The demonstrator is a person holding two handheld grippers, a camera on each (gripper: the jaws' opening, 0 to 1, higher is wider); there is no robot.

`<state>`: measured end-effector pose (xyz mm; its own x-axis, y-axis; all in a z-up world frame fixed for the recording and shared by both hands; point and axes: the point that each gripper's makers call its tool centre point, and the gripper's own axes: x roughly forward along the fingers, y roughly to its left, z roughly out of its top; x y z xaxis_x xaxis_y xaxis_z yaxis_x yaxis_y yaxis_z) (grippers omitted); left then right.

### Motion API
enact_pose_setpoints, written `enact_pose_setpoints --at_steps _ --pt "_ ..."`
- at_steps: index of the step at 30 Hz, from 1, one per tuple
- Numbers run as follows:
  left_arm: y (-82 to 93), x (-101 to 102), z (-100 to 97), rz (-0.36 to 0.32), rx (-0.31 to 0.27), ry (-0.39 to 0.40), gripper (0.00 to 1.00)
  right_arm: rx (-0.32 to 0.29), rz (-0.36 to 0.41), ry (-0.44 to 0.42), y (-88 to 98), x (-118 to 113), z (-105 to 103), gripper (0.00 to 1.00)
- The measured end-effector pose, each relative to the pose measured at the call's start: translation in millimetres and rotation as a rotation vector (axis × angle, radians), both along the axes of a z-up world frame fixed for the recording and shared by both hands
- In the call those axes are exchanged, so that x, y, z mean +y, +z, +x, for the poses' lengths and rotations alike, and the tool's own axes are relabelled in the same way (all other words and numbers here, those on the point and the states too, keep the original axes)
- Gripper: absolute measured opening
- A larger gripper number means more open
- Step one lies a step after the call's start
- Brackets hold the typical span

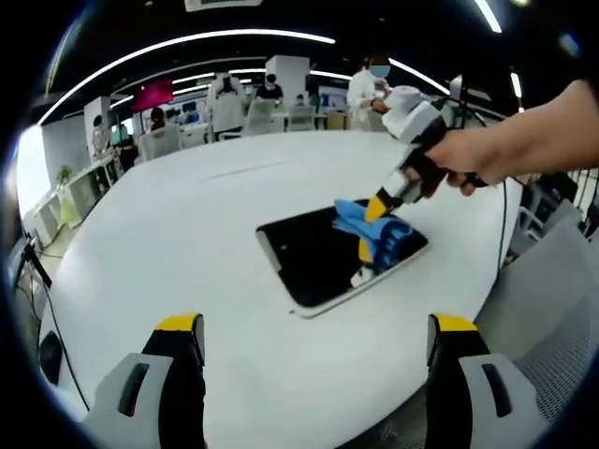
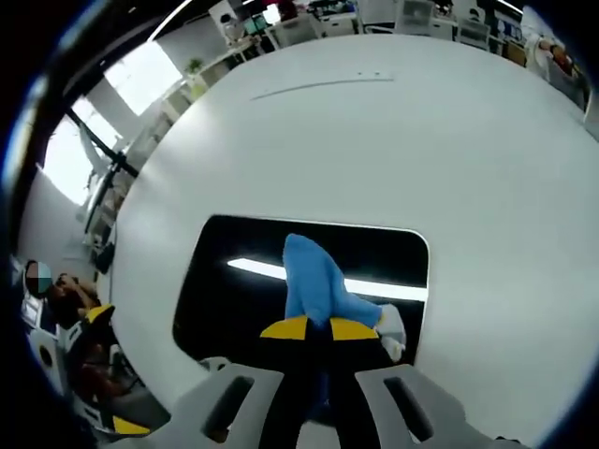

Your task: Wipe the mirror surface with the cleaning cloth until all visible marks leave the cleaned area.

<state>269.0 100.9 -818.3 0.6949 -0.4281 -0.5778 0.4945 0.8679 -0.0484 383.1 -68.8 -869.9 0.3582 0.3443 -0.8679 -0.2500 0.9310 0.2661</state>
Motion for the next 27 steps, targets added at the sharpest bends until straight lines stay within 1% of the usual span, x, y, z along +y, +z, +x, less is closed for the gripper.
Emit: enact_pose_setpoints --at_steps 12,13,17,27 --pt "2.6 1 0.1 -0.001 -0.006 0.002 0.99 -0.001 0.017 -0.009 0.0 0 -21 0.01" --pt "4.3 0 0.3 -0.011 -0.010 0.002 0.99 -0.001 0.017 -0.009 0.1 0 -22 0.01" --pt "6.1 1 1.7 -0.009 -0.025 0.004 1.00 0.003 0.026 -0.018 0.5 -1 -28 0.01" --pt "5.0 0 0.7 -0.007 -0.020 0.000 0.99 0.013 0.037 -0.021 1.0 1 -47 0.01"
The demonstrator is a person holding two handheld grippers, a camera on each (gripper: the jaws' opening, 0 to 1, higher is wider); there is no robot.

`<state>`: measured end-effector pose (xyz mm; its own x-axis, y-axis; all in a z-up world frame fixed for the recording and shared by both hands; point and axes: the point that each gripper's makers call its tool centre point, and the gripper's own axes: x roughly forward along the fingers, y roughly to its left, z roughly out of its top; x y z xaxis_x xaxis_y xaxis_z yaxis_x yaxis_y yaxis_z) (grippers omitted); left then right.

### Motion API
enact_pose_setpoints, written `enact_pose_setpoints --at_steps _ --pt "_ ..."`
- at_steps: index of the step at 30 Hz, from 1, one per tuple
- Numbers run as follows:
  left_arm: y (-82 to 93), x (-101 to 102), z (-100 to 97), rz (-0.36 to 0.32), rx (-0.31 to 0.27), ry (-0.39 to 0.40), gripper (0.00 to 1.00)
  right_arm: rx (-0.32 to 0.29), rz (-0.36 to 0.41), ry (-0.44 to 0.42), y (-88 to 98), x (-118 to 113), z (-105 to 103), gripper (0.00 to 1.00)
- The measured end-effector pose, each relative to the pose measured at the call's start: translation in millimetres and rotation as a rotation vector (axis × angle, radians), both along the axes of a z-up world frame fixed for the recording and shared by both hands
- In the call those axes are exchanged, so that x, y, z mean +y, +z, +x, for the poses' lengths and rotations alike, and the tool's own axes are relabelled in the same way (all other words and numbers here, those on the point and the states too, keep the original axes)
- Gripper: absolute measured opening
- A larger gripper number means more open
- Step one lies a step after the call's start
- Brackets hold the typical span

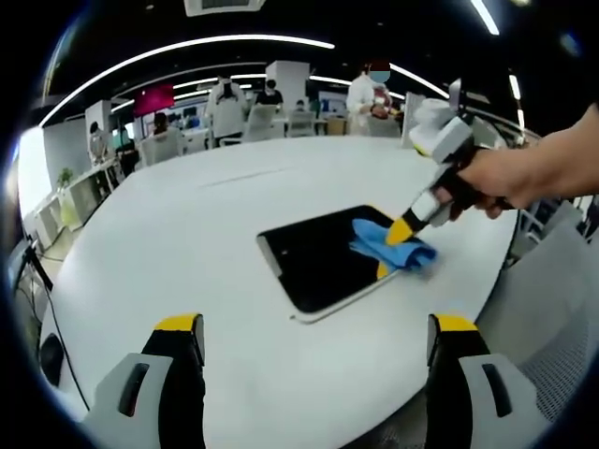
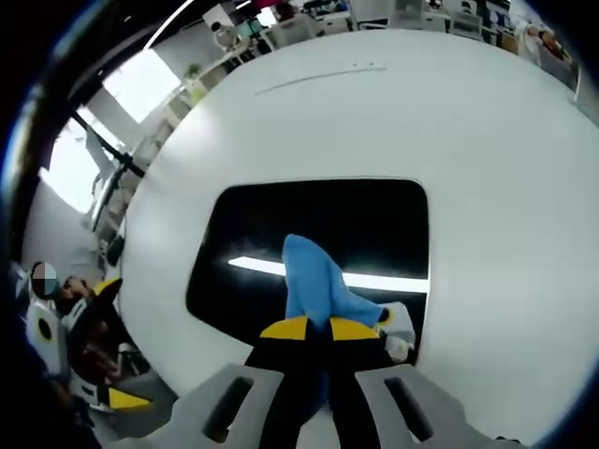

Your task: Wipe the mirror surface with the cleaning cloth until all visible marks leave the cleaned area.

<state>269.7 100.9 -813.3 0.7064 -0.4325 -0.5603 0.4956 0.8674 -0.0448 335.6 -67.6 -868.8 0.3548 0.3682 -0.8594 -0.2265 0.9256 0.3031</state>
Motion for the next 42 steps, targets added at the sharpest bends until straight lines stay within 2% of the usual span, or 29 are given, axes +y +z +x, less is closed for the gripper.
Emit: enact_pose_setpoints --at_steps 4,6,9,23,35,42 --pt "0.2 0 0.0 -0.008 0.002 0.006 1.00 0.002 0.004 0.002 0.2 0 -7 0.01" --pt "-4.6 0 -2.1 -0.017 0.035 0.009 1.00 0.003 0.006 0.002 0.0 1 -9 0.01" --pt "-2.7 1 -1.3 -0.009 0.022 0.012 1.00 0.008 0.009 0.007 -0.4 2 -14 0.01" --pt "-5.4 4 -1.1 -0.004 0.033 0.026 0.99 0.038 0.040 0.026 -1.0 2 -29 0.02" --pt "-6.6 5 -0.9 -0.002 0.039 0.033 0.99 0.041 0.055 0.039 -1.8 2 -30 0.02" --pt "-8.3 7 -1.2 -0.022 0.056 0.055 0.99 0.051 0.063 0.044 -2.4 -1 -31 0.02"
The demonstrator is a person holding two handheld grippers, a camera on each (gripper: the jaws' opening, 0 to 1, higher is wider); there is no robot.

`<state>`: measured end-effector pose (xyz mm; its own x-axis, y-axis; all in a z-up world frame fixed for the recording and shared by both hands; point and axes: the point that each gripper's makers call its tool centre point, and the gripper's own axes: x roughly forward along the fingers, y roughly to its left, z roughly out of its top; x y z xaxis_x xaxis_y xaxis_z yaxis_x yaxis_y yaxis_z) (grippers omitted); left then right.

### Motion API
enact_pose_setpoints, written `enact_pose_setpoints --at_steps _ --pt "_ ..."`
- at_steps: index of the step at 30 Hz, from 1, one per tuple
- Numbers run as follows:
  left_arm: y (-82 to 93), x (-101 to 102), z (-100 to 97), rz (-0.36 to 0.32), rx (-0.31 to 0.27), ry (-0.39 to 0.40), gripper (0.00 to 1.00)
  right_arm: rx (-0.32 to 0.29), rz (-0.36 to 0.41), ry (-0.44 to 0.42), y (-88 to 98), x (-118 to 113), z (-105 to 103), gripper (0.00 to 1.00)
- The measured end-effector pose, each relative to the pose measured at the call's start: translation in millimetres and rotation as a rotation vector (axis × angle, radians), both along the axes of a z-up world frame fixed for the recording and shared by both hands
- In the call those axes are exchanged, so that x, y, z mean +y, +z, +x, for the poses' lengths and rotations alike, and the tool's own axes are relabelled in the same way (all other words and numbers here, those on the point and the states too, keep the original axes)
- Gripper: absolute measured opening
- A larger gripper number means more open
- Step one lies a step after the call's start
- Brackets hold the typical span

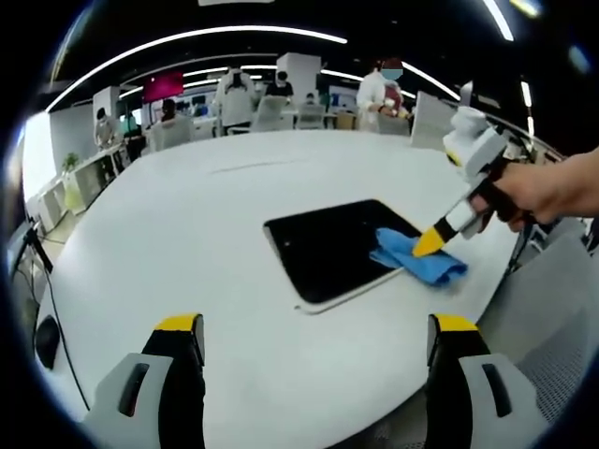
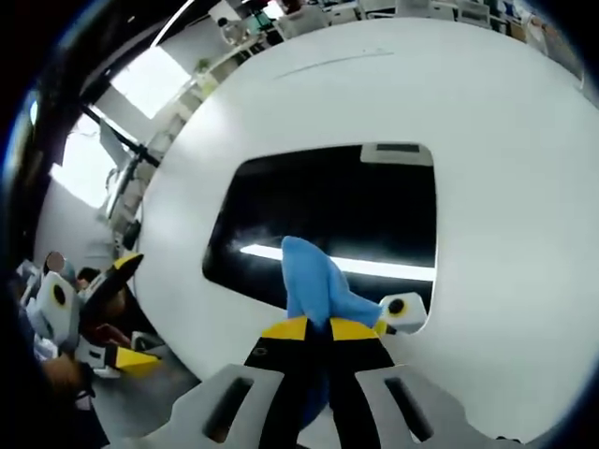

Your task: Wipe the mirror surface with the cleaning cloth until all visible marks leave the cleaned area.

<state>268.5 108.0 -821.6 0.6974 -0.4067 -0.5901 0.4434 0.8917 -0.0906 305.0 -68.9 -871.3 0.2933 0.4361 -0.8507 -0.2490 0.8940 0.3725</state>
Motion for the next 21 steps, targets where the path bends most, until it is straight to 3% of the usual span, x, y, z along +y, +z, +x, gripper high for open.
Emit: enact_pose_setpoints --at_steps 21 --pt "3.8 7 2.6 0.061 -0.040 0.001 0.99 -0.004 0.024 0.027 2.0 -16 -3 0.02"
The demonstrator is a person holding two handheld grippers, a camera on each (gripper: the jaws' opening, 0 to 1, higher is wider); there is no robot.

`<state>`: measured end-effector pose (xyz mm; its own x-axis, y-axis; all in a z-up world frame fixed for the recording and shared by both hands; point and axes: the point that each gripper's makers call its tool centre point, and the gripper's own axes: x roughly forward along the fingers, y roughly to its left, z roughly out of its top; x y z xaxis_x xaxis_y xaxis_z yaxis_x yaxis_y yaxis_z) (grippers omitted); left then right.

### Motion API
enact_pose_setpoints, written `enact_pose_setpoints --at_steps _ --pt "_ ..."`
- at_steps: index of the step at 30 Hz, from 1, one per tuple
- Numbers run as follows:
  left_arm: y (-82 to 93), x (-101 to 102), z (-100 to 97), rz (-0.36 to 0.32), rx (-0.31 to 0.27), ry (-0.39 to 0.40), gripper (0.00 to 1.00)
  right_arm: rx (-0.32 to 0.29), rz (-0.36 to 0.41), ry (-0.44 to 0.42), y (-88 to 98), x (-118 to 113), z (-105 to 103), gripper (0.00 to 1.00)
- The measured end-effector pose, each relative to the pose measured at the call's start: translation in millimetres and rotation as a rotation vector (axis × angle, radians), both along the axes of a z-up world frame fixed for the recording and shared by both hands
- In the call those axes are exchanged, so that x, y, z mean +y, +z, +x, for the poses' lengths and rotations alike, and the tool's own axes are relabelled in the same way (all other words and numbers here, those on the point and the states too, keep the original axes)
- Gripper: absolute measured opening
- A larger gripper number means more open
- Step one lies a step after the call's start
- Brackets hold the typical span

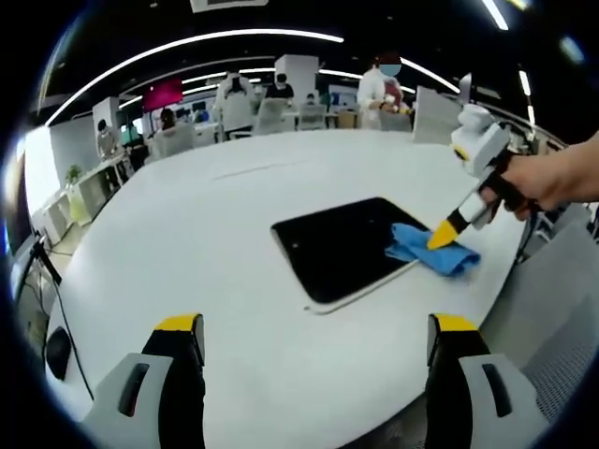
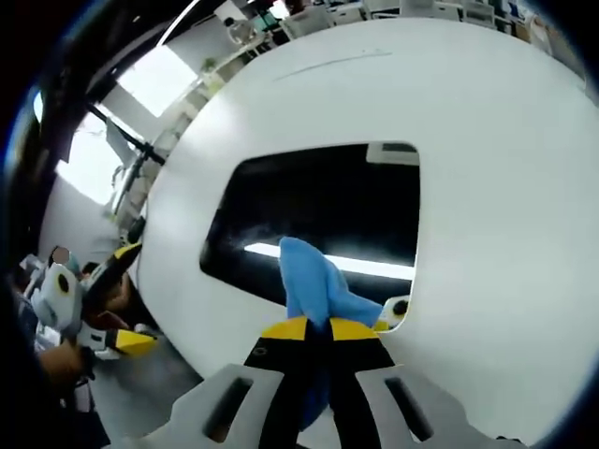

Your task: Wipe the mirror surface with the cleaning cloth until all visible marks leave the cleaned area.

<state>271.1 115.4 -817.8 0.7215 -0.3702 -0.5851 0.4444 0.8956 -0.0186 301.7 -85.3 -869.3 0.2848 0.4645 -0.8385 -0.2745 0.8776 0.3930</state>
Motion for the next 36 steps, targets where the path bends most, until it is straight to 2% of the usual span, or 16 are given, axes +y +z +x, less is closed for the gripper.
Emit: enact_pose_setpoints --at_steps 7,12,15,19,21,23,36 --pt "0.1 2 -0.2 0.004 0.002 0.010 0.99 0.004 0.009 -0.003 1.5 -7 -2 0.02" --pt "-0.6 1 0.6 -0.019 0.010 0.022 0.99 0.012 0.006 -0.015 1.6 -13 0 0.02" --pt "6.0 2 0.6 -0.021 -0.020 0.035 0.99 0.016 0.002 -0.024 1.3 -21 1 0.02" --pt "6.2 9 5.1 -0.028 -0.020 0.071 0.99 0.019 -0.012 -0.029 0.0 -28 3 0.02" --pt "3.5 5 2.5 -0.021 -0.009 0.047 0.99 0.020 -0.015 -0.028 0.2 -29 3 0.02" --pt "4.5 3 3.3 -0.004 -0.023 0.025 0.99 0.020 -0.016 -0.028 0.2 -30 3 0.02" --pt "2.2 1 2.8 0.006 -0.016 0.007 0.99 0.043 -0.017 -0.067 2.6 -32 7 0.02"
